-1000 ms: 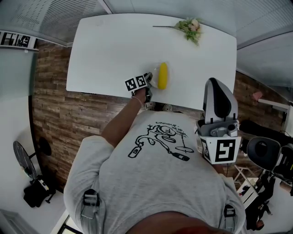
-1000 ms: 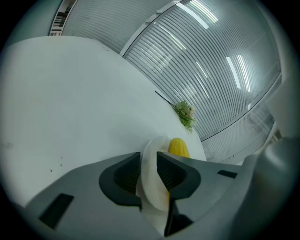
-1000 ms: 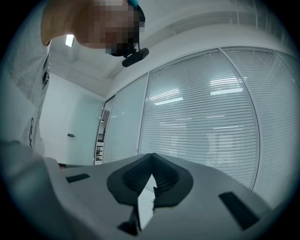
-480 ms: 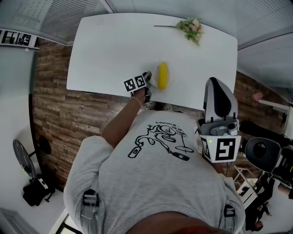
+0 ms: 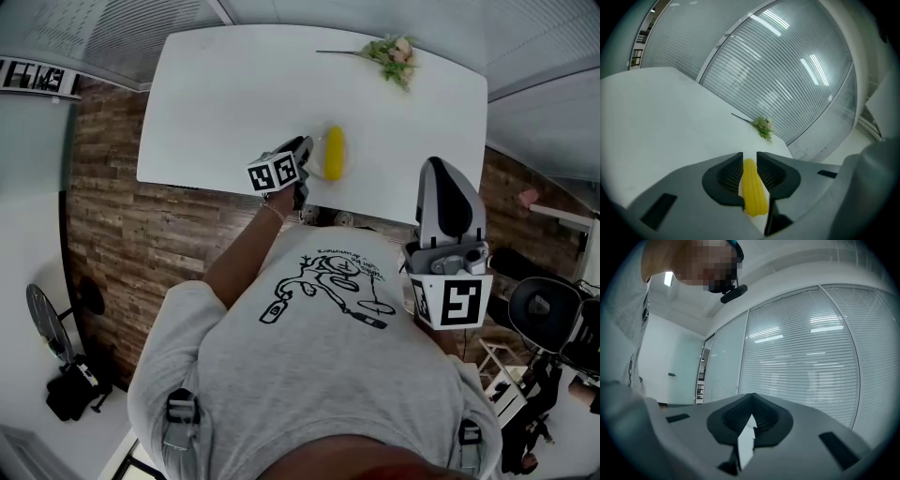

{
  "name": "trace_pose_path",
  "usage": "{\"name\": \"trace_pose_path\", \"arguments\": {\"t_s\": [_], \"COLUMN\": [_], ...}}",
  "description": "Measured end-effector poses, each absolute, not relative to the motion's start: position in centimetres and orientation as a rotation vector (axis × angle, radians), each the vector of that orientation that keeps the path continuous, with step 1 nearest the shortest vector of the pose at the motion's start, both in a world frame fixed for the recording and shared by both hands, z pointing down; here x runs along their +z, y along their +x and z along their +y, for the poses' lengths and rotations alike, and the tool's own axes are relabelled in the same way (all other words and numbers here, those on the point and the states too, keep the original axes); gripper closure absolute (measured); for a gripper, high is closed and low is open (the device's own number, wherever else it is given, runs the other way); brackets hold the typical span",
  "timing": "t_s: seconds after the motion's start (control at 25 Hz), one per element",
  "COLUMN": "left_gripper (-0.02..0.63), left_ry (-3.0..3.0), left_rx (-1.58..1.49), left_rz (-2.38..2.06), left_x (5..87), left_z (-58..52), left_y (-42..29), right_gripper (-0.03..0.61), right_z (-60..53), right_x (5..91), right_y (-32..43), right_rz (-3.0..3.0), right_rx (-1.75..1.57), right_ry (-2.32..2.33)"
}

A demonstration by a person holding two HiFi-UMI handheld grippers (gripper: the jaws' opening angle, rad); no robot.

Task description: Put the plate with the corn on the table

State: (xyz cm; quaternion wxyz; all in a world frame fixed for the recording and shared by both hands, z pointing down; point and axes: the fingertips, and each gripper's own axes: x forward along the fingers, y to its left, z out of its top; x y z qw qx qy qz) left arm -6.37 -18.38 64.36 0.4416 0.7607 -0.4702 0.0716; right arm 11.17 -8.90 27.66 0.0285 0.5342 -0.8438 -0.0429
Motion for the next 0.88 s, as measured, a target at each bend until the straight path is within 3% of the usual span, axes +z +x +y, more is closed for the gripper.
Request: {"name": "trace_pose_path", "arguments": {"t_s": [0.88], "left_gripper": [0.514], "left_ry": [2.457], "left_rx": [0.034], "left_rz": [-1.262], "left_x": [42.7], "left_z": [-18.1], "left_y": [-5.3], "right_gripper": [0.572], "right_z": [-8.9], "right_x": [27.8], "right_y": [10.7], "right_rz": [-2.598], "right_rx": [-0.119], "right_ry": [1.633]}}
